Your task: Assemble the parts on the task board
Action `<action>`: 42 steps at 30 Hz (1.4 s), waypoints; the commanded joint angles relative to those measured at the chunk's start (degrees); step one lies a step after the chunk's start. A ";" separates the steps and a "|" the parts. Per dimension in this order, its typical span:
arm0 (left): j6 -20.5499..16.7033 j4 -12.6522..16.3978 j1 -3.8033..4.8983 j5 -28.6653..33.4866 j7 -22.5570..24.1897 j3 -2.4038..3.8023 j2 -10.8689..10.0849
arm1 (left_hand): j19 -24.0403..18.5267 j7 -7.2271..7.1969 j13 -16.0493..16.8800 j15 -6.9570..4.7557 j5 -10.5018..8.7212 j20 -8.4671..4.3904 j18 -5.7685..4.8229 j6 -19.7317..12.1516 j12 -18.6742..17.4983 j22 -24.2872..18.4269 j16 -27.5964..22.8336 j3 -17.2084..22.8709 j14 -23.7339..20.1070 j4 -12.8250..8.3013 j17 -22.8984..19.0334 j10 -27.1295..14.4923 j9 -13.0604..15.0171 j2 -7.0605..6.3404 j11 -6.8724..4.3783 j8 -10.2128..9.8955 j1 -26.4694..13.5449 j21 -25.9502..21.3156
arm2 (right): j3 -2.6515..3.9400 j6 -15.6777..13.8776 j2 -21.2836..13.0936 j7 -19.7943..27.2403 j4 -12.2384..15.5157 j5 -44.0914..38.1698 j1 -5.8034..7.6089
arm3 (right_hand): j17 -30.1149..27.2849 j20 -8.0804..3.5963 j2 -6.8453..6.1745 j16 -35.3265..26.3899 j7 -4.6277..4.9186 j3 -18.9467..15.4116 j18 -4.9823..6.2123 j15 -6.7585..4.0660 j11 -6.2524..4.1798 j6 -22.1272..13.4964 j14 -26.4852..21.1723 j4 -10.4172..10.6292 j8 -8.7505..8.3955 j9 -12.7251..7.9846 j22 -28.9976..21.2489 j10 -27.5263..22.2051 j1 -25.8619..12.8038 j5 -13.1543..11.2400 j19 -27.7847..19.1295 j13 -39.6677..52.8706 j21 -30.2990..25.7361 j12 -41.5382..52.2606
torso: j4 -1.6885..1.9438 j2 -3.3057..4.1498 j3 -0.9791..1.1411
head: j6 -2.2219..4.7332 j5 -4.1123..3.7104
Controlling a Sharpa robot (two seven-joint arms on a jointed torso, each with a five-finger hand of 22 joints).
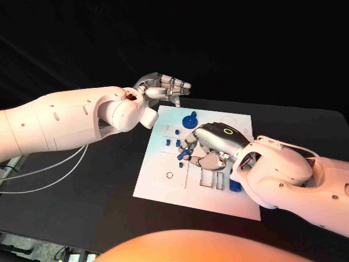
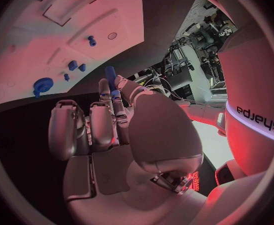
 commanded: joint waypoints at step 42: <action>0.99 0.57 0.05 -0.17 0.18 0.04 0.46 | 0.35 -0.20 -0.10 0.34 -0.19 0.06 0.39 -0.37 0.34 -0.11 -0.30 -0.31 0.18 -0.04 -0.11 -0.38 0.03 0.28 0.13 -0.02 -0.09 -0.35 | -0.89 5.72 9.83 -1.15 -10.52 -7.67 -6.40 | 0.03 0.09 -0.26 -0.08 0.61 0.20 -0.15 0.11 -0.12 -0.15 1.73 -0.13 0.01 2.98 8.19 0.13 -0.67 0.40 0.08 -0.01 0.24 -0.47 | -0.07 0.03 0.09 | -1.70 3.74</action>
